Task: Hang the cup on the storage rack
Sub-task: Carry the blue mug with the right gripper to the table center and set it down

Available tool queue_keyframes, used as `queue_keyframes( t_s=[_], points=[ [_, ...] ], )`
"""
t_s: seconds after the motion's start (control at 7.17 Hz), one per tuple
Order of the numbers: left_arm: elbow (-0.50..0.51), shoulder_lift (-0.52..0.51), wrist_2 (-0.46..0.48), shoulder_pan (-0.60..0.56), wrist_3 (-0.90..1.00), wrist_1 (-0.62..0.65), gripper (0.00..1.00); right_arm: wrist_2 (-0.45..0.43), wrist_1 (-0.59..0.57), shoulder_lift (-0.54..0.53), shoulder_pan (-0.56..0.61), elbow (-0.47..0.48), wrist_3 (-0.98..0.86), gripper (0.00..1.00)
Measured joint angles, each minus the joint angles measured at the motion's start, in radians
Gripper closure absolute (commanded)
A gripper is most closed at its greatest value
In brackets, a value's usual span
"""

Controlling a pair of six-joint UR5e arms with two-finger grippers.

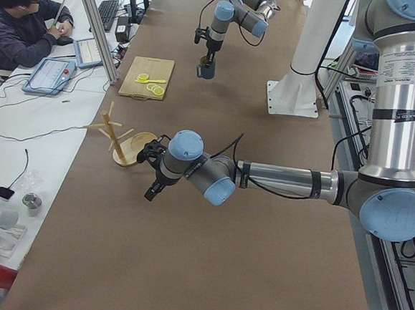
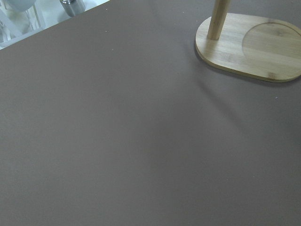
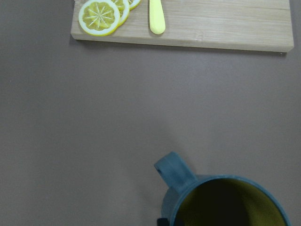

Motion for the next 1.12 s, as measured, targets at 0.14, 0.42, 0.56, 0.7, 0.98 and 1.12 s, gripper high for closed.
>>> queue_keyframes(
  t_s=[0.14, 0.42, 0.56, 0.7, 0.98, 1.12],
  points=[
    [0.002, 0.0, 0.0, 0.0, 0.0, -0.001, 0.01, 0.0, 0.001, 0.038, -0.017, -0.053, 0.045, 1.0],
    [0.003, 0.001, 0.0, 0.0, 0.0, -0.002, 0.01, 0.0, 0.005, 0.102, -0.045, -0.131, 0.124, 1.0],
    [0.004, 0.001, 0.0, 0.0, -0.001, -0.003, 0.01, 0.0, 0.026, 0.119, -0.052, -0.156, 0.136, 1.0],
    [0.004, 0.001, 0.0, 0.0, -0.001, -0.003, 0.01, 0.0, 0.066, 0.125, -0.055, -0.181, 0.141, 0.82],
    [0.006, 0.001, 0.0, 0.0, -0.001, -0.003, 0.01, 0.0, 0.118, 0.127, -0.055, -0.21, 0.134, 0.0],
    [0.008, 0.001, 0.0, 0.0, -0.001, -0.003, 0.01, -0.004, 0.125, 0.126, -0.055, -0.212, 0.13, 0.0]
  ],
)
